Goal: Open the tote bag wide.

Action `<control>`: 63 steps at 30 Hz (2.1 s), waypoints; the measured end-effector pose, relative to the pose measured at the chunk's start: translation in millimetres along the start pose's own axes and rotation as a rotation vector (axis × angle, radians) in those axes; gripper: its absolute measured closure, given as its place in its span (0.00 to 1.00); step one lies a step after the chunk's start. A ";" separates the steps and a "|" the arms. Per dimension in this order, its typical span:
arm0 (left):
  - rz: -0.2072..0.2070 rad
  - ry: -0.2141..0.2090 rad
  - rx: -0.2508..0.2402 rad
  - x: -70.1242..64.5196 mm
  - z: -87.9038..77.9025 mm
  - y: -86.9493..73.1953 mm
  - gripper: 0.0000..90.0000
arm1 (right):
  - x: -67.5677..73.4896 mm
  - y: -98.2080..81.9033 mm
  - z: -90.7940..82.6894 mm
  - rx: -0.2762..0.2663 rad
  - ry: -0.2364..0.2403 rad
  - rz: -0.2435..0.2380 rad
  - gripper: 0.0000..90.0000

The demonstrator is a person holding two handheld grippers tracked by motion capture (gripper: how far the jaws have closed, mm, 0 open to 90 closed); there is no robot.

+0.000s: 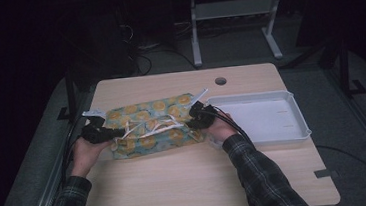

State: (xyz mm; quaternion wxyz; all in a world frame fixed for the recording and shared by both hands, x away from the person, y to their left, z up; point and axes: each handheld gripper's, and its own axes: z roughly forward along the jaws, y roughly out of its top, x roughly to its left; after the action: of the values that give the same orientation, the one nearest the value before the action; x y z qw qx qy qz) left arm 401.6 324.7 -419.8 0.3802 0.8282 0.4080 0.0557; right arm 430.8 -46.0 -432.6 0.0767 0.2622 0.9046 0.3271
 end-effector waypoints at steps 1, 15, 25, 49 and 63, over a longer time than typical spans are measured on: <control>0.002 0.000 0.003 -1.6 0.1 -0.2 0.99 | 2.5 -1.6 -0.2 0.007 0.006 -0.010 0.97; 0.029 -0.072 0.029 -18.2 -12.4 -18.0 0.99 | 26.7 -11.4 -9.8 0.033 0.060 -0.097 0.97; 0.051 -0.110 0.051 -44.7 -35.4 -38.0 0.99 | 53.1 -25.7 -22.5 0.042 0.104 -0.161 0.97; 0.037 -0.127 -0.042 -55.0 -53.1 -49.6 0.91 | 57.8 -40.6 -46.4 -0.018 0.142 -0.135 0.84; 0.008 -0.051 -0.075 -28.2 -43.6 -27.4 0.84 | 43.3 -29.7 -48.8 -0.083 0.113 -0.058 0.76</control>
State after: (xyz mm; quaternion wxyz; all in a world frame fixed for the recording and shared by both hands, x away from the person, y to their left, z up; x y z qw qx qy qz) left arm 348.0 340.3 -401.4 0.4212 0.8160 0.3927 0.0513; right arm 366.2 -69.4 -412.1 0.0460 0.2134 0.9004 0.3762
